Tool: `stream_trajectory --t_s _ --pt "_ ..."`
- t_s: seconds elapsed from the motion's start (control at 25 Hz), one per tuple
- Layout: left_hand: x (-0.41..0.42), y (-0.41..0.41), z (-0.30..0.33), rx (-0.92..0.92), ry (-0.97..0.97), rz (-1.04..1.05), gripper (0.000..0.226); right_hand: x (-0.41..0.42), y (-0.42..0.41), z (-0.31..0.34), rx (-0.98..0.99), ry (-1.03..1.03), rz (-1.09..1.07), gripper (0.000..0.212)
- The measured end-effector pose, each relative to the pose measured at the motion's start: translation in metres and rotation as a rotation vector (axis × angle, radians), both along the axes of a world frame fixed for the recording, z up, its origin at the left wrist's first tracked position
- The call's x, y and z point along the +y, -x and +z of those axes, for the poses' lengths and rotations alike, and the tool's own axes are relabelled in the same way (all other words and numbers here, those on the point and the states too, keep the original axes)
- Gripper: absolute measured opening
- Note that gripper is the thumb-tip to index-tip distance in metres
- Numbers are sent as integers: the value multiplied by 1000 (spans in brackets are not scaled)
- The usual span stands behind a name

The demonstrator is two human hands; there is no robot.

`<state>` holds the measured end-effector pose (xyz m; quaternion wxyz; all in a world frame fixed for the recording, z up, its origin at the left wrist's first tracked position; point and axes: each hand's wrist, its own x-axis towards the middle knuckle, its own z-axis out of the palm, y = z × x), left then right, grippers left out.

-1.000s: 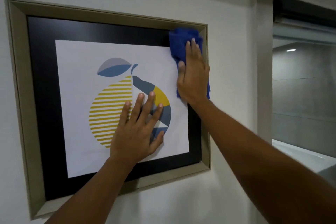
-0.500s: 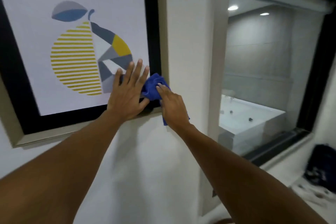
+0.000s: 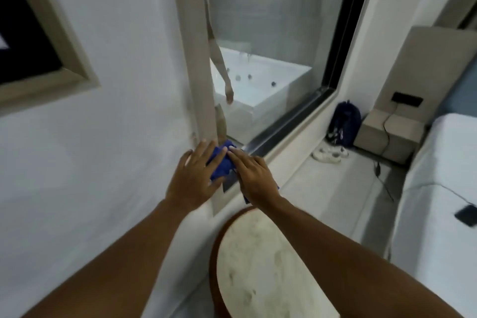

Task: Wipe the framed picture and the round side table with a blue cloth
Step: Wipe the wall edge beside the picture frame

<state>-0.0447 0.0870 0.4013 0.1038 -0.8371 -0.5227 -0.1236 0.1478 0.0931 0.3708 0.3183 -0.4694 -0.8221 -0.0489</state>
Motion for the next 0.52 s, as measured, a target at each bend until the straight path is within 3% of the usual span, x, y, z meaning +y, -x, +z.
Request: stream_trajectory --t_s 0.08,0.24,0.4,0.52 --pt "-1 -40 -87 -37 178 -32 65 -11 -37 -73 -68 147 -42 74" --pt "-17 -105 -296 -55 408 -101 60 -34 -107 -269 -198 358 -112 73" --pt "-43 -144 -489 60 627 -112 62 -63 -146 -454 -301 440 -123 55" --pt "-59 -149 -579 28 598 -90 62 -86 -147 -543 -317 517 -216 50"
